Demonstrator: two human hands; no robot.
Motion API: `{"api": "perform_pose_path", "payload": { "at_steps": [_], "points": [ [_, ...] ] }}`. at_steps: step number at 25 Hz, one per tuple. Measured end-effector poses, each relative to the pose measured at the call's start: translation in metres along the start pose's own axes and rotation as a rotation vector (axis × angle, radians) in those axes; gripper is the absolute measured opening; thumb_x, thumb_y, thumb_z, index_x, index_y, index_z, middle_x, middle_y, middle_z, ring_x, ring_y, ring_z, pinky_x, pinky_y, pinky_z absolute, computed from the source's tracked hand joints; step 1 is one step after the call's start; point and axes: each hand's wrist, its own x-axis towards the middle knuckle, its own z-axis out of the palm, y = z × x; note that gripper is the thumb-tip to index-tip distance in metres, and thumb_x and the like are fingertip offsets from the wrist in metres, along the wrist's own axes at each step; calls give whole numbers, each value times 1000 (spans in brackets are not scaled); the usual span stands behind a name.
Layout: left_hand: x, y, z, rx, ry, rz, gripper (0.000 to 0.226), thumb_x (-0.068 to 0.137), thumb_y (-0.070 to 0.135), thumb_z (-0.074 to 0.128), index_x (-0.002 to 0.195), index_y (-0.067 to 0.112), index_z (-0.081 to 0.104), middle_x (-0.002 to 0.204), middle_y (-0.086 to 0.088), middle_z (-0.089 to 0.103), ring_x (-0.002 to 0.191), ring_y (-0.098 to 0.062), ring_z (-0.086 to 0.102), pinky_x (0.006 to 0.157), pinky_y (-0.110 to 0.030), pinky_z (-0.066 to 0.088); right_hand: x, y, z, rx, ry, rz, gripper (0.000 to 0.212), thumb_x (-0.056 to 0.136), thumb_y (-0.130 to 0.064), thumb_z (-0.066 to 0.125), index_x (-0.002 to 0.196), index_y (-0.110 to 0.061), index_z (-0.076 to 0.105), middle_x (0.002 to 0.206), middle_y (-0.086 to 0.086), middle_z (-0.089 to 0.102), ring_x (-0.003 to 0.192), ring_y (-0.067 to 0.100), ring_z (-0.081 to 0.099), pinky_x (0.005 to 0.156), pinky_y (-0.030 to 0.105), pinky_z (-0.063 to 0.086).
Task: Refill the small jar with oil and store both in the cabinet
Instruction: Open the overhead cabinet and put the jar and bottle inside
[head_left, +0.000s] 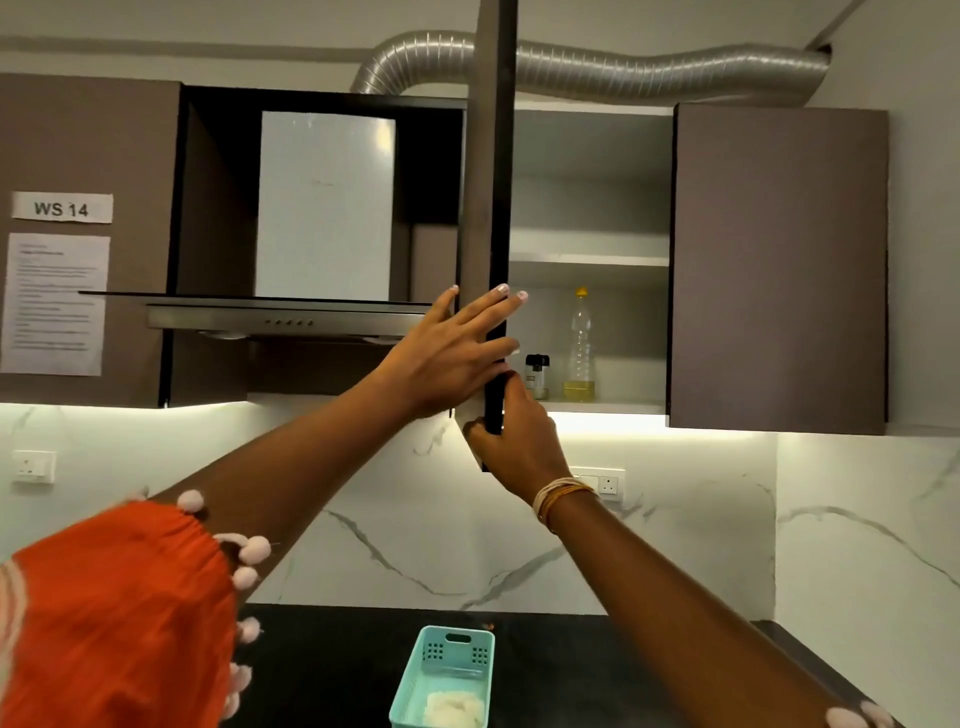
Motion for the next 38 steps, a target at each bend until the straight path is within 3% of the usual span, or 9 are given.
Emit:
{"api": "perform_pose_path", "payload": {
  "at_steps": [3,10,13,18,21,24,28,34,38],
  "points": [
    [35,26,20,-36,79,35,43,100,47,25,126,27,54,161,-10,20,149,-28,14,115,-60,18,0,35,-29,-9,28,-6,45,79,-23,60,121,-22,43,96,1,63,80,23,61,72,36,57],
    [129,88,81,-84,207,88,45,101,47,23,119,28,59,158,-8,28,149,-27,17,116,-56,15,19,143,-80,31,158,17,33,82,-21,61,113,-23,49,78,-8,61,65,14,59,60,19,53],
    [179,121,118,-131,185,101,43,101,45,24,116,26,60,158,-8,28,149,-26,15,118,-56,18,28,201,-99,95,267,69,28,87,-17,60,113,-23,52,79,-12,61,64,9,60,59,11,49],
    [245,151,179,-173,73,114,43,102,45,27,127,26,56,162,-4,17,151,-22,4,120,-50,10,51,286,-128,102,246,146,8,92,-10,54,95,-17,53,64,-1,51,56,10,47,56,25,45],
    [269,155,207,-222,29,123,46,101,45,32,141,28,46,163,-3,9,151,-22,2,121,-48,9,69,321,-135,104,213,142,8,95,-11,50,96,-19,53,77,9,58,69,30,54,61,31,52],
    [281,156,233,-234,16,105,49,101,46,32,149,32,33,164,-4,4,151,-24,3,121,-44,10,75,349,-131,83,197,163,24,99,-19,45,123,-20,52,99,-2,64,90,27,64,80,40,60],
    [293,151,270,-239,-8,89,56,101,47,33,152,33,18,163,-4,-1,151,-25,3,120,-41,11,89,382,-124,-276,265,149,47,98,-28,48,143,-16,38,135,6,54,117,26,58,96,40,50],
    [289,147,330,-236,-68,-96,74,94,54,41,154,28,6,164,-2,-2,151,-24,5,119,-50,12,124,421,-108,-599,306,70,61,94,-19,58,148,-9,33,149,14,41,132,35,47,101,47,48],
    [271,136,358,-178,-118,-197,84,89,62,44,154,31,3,164,-2,-3,151,-29,2,116,-60,12,143,448,-100,-770,235,101,62,96,-27,54,150,-11,29,154,14,33,137,35,40,105,50,44]
  ]
}}
